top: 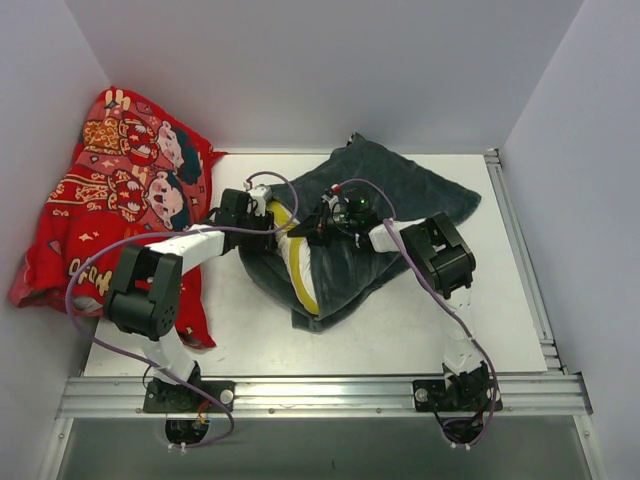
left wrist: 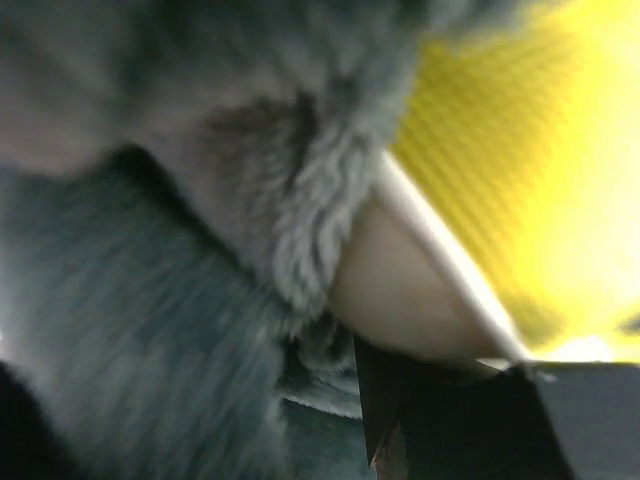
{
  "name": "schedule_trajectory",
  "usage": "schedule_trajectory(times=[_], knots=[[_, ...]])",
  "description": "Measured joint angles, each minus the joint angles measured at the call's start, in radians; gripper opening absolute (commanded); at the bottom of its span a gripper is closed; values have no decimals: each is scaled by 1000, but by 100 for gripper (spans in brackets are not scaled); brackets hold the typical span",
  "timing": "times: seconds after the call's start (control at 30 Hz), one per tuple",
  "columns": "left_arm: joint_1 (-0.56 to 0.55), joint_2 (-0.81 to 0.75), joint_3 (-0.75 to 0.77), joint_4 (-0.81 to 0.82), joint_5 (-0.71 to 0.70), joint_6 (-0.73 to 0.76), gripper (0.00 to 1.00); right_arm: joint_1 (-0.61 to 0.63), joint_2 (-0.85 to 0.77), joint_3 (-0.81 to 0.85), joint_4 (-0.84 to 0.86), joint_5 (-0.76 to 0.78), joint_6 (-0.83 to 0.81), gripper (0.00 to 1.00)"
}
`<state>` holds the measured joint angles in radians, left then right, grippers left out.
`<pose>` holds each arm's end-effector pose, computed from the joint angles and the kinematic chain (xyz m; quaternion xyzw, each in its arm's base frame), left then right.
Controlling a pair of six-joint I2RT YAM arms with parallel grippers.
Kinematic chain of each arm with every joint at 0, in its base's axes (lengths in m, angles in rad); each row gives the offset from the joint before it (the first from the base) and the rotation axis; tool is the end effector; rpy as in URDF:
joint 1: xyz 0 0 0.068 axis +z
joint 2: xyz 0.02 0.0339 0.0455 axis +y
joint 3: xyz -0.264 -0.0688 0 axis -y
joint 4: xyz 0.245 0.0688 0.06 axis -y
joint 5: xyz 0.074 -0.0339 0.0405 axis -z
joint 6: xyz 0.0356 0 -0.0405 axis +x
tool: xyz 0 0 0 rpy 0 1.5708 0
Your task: Put the pillow into the pillowcase
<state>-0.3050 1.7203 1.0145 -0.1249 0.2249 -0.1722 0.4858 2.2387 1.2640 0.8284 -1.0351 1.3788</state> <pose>0.3391 -0.1151 0.1810 0.1020 0.9217 -0.1866 0.3245 0.3942 0.2427 0.1383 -0.0076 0.7329 0.6792 0.0378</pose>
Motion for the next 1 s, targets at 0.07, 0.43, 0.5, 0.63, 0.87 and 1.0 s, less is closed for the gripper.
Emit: schedule_trajectory(times=[0.07,0.43,0.5,0.63,0.87,1.0], knots=[[-6,33,20,5,-32,5,51,-1,-1,-12,21,3,5,0],[58,17,63,-28,51,48,0,-5,-93,-11,-290,76,-255,0],[98,-31,67,-61,123,40,0,-3,-99,38,-422,103,-365,0],[180,-107,102,-123,248,10,0,17,-101,135,-636,172,-560,0],[200,-116,122,-133,372,-67,0,92,-97,274,-911,280,-863,0],[200,-116,122,-94,399,-151,0,140,-74,362,-1037,322,-1013,0]])
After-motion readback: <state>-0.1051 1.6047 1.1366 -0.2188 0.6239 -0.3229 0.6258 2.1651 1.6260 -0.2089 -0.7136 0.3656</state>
